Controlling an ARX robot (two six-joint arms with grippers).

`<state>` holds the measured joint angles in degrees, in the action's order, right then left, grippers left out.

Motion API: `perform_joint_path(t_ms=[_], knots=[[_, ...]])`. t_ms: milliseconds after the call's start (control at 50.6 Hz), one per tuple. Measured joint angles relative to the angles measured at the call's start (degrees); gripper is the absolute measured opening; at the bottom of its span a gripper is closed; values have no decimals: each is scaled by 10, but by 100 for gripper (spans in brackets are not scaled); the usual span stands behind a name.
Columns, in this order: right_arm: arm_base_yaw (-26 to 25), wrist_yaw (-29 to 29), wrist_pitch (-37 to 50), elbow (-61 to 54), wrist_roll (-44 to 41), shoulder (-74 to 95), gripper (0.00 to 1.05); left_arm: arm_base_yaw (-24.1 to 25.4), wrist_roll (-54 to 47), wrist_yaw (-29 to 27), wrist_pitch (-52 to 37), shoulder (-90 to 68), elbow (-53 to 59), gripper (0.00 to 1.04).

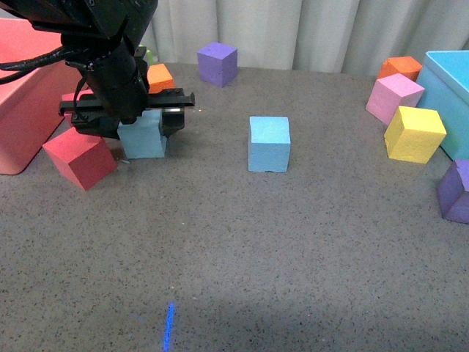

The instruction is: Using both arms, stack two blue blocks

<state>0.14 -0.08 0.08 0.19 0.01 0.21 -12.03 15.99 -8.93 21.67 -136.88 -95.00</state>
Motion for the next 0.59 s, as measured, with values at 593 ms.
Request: perform_joint_path(t_ms=[593], knots=[[0,0,0,0,0,0,95,-102,25,-33,29,127,26,47]])
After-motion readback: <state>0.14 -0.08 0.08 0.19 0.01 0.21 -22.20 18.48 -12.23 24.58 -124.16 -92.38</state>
